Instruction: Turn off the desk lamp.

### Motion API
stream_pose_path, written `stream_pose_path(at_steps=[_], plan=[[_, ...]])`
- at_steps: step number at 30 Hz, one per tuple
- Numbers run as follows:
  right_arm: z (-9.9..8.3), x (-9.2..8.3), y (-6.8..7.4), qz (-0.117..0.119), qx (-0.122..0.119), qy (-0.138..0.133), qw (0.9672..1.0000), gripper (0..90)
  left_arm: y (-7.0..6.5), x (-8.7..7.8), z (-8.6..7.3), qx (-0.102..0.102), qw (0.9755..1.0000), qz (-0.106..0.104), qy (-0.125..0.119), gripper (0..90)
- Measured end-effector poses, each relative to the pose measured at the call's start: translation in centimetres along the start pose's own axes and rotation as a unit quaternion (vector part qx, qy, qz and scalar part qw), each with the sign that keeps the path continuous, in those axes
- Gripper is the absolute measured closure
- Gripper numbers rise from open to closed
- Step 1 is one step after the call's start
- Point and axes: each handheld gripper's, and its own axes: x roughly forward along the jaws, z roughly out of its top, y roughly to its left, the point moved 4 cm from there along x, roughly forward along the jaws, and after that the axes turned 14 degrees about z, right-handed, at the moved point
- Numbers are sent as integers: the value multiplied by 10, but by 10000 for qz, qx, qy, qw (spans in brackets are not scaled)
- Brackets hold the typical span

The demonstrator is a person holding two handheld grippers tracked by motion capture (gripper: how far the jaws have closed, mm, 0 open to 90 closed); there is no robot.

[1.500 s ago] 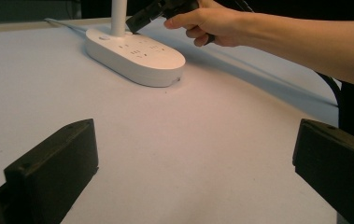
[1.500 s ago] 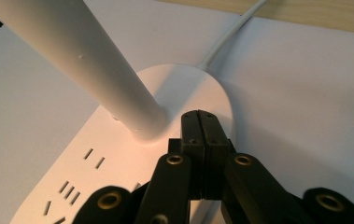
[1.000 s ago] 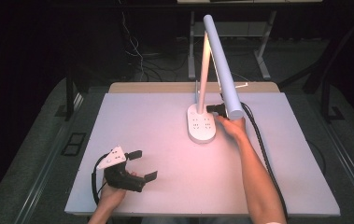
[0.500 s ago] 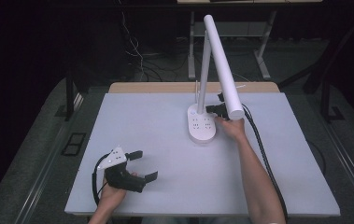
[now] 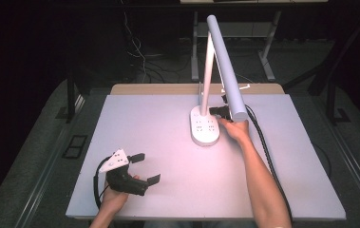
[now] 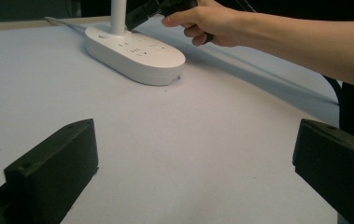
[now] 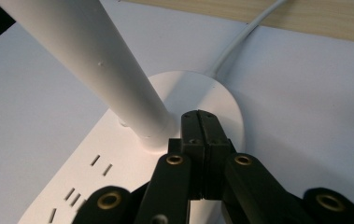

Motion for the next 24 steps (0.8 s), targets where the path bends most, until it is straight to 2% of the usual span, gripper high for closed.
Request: stream_pose_path(at_steps=[4,7,18,22,24], plan=[[0,0,-1,67,170,-14,9998,900,0,0,0,5,10000,-4,7,0],[-1,-1,-1,71,188,-26,9998,900,-1,0,0,19,10000,-8,5,0],[-1,1,1,-49,78,31,10000,900,-2,1,0,14,10000,-17,10,0],[-1,1,2,-126,-30,63,9999,900,0,0,0,12,10000,-10,18,0],[0,0,2,-95,-35,47,9999,900,0,0,0,-3,10000,-11,17,0]])
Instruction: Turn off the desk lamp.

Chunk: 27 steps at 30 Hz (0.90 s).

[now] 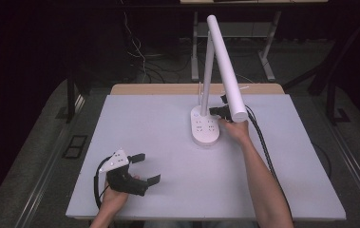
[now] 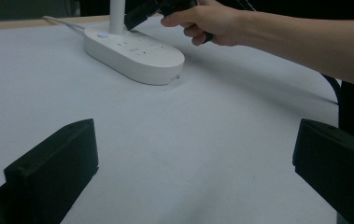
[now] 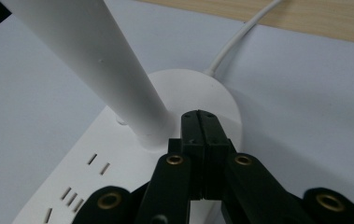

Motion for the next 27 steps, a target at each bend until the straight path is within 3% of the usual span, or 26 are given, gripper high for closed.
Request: stream_pose_path(at_steps=[17,27], plan=[[1,-10,4,25,-15,-9,10000,900,0,0,0,19,10000,-1,-3,0],[-3,-34,13,112,-119,-163,9997,898,-1,0,0,24,10000,-4,-2,0]])
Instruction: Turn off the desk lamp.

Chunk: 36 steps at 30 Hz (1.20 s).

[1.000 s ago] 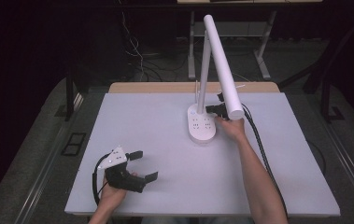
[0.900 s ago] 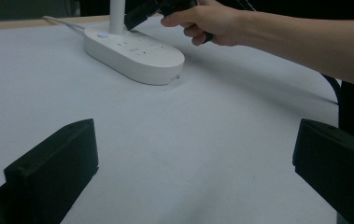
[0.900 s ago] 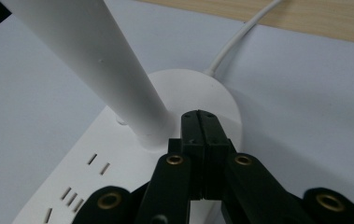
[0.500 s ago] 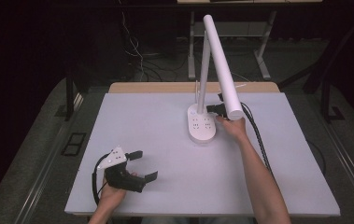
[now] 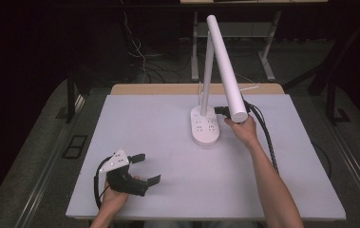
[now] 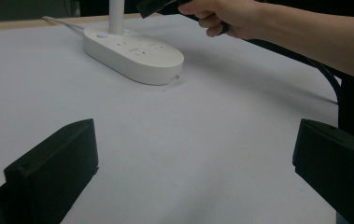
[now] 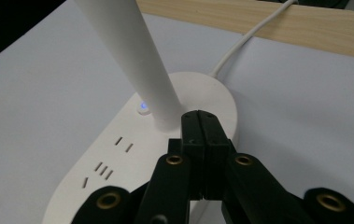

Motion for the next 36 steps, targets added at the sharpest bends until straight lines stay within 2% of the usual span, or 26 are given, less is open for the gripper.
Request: stream_pose_path(at_steps=[4,7,9,13,20,21,23,24,36], plan=[[-3,-10,6,65,-33,-63,10000,886,-1,0,0,16,10000,-3,5,0],[-5,-18,11,86,-99,-76,9999,834,-1,1,0,22,10000,-1,10,0],[-7,-24,14,83,-121,-106,9998,769,-1,1,0,21,10000,1,15,0],[-12,-35,22,-51,-214,-137,9997,585,-1,1,-1,4,10000,5,37,0],[-22,-53,34,-73,-200,-127,9997,156,-2,2,1,37,10000,-16,14,0],[-25,-55,37,-64,-192,-95,9998,105,-2,3,1,41,10000,-21,14,0],[-29,-62,42,-87,-231,-100,9996,67,-3,3,1,61,10000,-33,19,0],[-32,-65,45,-75,-281,-111,9995,7,-3,3,1,62,10000,-37,19,0],[-69,-110,80,237,-505,-336,9979,4,-3,2,0,32,10000,-22,6,0]])
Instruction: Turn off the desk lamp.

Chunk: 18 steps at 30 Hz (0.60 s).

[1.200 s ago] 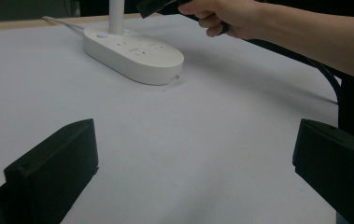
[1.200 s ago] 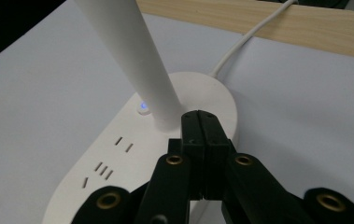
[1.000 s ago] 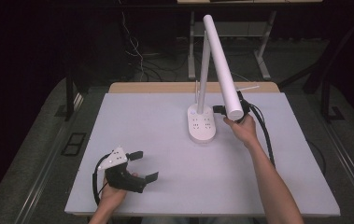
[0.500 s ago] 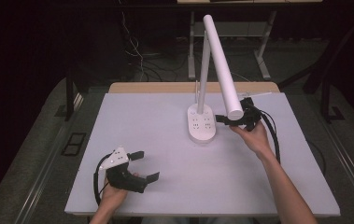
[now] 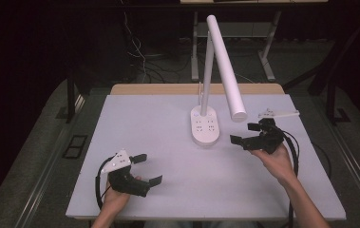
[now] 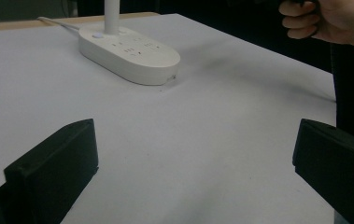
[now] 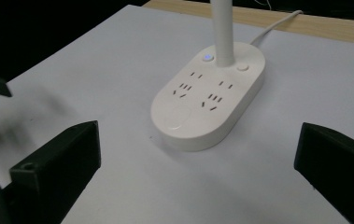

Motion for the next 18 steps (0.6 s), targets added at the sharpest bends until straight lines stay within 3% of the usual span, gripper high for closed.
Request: stream_pose_path(at_steps=[11,18], plan=[[-37,-32,18,45,12,-284,9996,5,1,1,-1,19,10000,29,31,0],[-63,-38,21,-50,63,-291,9995,5,0,1,-1,17,10000,49,35,0]])
